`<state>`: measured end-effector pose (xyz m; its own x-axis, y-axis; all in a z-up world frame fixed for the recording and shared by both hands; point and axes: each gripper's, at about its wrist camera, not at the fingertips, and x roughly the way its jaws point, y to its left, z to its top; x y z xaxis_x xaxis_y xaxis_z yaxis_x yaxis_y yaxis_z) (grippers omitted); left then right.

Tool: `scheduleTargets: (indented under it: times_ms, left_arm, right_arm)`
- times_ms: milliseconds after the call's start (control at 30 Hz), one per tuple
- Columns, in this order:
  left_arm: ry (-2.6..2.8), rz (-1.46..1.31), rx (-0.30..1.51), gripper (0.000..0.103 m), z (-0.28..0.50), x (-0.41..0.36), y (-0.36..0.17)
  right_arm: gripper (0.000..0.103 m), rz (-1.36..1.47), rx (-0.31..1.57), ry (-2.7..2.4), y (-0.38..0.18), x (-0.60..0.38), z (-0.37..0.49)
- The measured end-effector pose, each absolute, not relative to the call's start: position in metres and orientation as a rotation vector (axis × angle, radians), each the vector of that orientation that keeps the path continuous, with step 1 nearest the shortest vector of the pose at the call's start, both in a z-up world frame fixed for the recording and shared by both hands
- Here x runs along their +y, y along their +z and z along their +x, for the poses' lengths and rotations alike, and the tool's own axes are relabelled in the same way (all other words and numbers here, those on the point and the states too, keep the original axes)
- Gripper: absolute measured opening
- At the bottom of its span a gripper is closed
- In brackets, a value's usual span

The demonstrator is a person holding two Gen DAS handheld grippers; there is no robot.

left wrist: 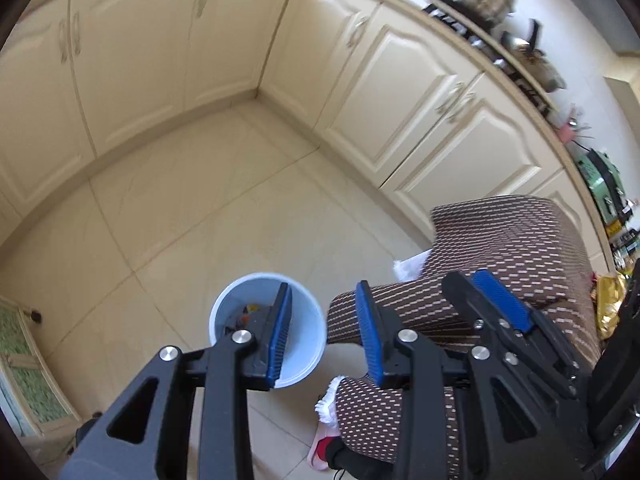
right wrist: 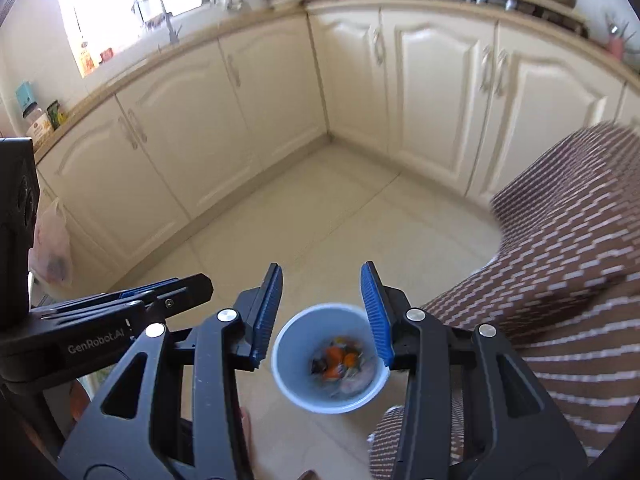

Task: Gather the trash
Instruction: 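Move both open tools back over the table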

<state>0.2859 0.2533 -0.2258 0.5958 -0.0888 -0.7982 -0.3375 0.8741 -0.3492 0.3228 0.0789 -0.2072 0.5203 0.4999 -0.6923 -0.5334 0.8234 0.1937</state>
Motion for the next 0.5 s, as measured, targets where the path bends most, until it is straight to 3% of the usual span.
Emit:
scheduleTargets:
  times_ms: [200, 500]
  left_arm:
    - [0.048, -0.397, 0.825, 0.036, 0.286, 0.188, -0.162]
    - [-0.264, -0.187, 0.763, 0.047, 0.314, 0.005, -0.097]
  right_arm:
    - [0.042, 0.013, 0.638, 0.510, -0.138, 0.002, 0.301]
    - [0.049, 0.166, 0.511, 0.185, -0.082, -0.190, 0.278]
